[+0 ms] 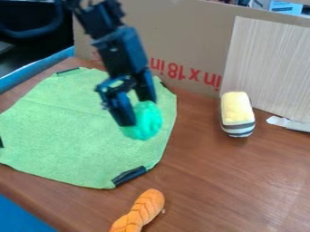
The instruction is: Move the green object on the cloth to the right side of the table
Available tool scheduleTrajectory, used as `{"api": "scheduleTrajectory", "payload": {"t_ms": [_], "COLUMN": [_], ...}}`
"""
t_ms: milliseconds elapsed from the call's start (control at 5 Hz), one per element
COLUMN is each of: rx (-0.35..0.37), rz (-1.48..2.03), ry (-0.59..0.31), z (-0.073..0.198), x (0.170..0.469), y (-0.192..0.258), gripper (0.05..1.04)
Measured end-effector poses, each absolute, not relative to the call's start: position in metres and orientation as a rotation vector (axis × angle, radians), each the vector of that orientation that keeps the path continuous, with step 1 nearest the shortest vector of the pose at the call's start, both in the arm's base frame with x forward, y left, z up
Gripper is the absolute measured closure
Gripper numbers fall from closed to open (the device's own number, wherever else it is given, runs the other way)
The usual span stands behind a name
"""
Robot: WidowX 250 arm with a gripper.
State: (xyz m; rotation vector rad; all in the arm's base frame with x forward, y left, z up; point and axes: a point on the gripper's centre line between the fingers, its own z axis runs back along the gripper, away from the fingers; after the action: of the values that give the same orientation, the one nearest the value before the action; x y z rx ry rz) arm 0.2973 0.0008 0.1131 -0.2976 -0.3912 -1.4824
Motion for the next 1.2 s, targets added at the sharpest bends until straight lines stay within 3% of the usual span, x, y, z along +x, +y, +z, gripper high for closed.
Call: {"api": "scheduleTrajectory", "payload": {"t_ms": [400, 800, 1000, 1200], "rx": [-0.387, -0.368, -0.386, -0.414], "rz": [-1.461, -1.444, -1.450, -1.444], "ry": [-0.365, -0.385, -0.383, -0.385], "z": [0.065, 0.059, 0.058, 0.063], "x": [0.321, 0.340, 0.337, 0.332], "y": [-0.066, -0.088, -0.087, -0.083], "gripper": [0.200, 0.167, 0.083, 0.083]}}
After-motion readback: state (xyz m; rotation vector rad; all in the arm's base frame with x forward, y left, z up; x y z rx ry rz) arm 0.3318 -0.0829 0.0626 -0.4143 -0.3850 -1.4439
